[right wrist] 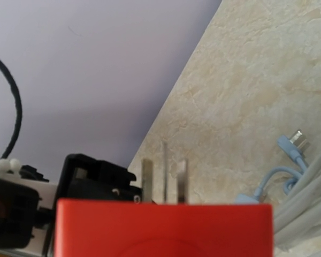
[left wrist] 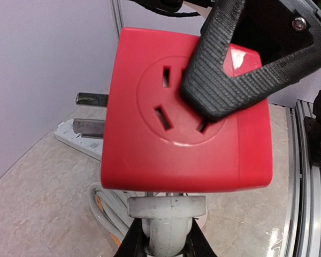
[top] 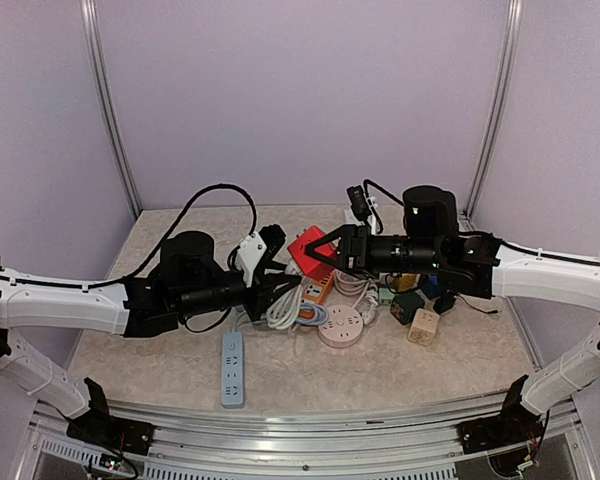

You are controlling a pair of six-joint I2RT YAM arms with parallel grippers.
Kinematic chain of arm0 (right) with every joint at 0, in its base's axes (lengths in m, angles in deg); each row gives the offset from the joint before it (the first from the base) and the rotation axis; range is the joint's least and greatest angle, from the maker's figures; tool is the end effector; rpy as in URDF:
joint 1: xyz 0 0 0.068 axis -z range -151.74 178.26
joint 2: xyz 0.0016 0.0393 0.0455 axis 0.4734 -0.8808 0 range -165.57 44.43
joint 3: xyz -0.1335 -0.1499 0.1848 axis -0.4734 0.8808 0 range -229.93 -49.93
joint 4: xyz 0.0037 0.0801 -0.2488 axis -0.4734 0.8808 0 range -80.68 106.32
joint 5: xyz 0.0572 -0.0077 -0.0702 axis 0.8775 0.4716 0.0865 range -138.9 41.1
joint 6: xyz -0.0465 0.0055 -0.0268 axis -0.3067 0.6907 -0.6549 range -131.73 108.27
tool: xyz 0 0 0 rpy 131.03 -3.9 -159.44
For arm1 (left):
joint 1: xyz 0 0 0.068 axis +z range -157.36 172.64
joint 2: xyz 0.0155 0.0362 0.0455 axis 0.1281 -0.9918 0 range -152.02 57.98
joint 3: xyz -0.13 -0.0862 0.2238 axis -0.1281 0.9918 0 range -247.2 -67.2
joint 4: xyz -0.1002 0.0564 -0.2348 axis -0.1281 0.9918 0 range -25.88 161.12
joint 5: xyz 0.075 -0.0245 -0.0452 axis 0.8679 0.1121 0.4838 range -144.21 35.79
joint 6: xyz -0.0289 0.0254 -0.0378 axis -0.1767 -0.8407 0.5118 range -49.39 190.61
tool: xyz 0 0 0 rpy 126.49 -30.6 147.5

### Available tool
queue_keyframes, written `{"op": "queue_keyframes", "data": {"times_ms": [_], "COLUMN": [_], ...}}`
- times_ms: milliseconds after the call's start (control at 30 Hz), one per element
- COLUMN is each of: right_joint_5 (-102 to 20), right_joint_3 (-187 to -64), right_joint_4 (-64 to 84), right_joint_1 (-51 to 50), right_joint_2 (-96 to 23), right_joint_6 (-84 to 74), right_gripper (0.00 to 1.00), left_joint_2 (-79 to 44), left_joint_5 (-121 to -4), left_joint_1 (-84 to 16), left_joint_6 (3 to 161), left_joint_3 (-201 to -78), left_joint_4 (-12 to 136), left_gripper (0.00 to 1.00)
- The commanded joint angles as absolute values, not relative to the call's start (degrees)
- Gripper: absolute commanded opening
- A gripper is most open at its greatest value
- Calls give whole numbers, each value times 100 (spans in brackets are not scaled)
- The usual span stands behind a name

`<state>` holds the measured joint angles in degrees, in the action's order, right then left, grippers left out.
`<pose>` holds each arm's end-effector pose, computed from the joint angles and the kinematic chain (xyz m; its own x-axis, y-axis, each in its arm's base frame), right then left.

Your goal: Pull the plug off the socket

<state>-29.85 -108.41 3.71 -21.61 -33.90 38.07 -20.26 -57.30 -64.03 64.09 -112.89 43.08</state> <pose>0.1984 0.2534 0.3188 -0.8101 0.1592 -0.5643 -0.4769 0.3808 0.7922 0.1700 -0.2620 0.2687 -0.0109 0.2230 -0.9748 0.8702 0.4822 0.1006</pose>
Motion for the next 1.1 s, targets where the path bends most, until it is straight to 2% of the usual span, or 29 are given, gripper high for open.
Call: {"op": "queue_keyframes", "data": {"times_ms": [0, 433, 1067], "right_joint_5": [-3707, -3370, -3233], "right_joint_3": [-10846, -10477, -10169], "right_joint_4": [61, -1066, -2095], "right_joint_1": [-1949, -1950, -1954], "right_joint_2": [-3369, -3284, -3056], "right_joint_6": [3615, 4286, 4523], "right_gripper": [0, 0, 0], "left_joint_2": [-1879, -2036, -2060], "left_joint_5": [-5701, -5558, -6130], "left_joint_1": [-6461, -6458, -6211], "left_joint_6": [6657, 6656, 7026], "left_joint_3": [-11355, -11266, -11072], "left_joint_4": [3960, 3320, 2831], "left_gripper": [0, 0, 0]}}
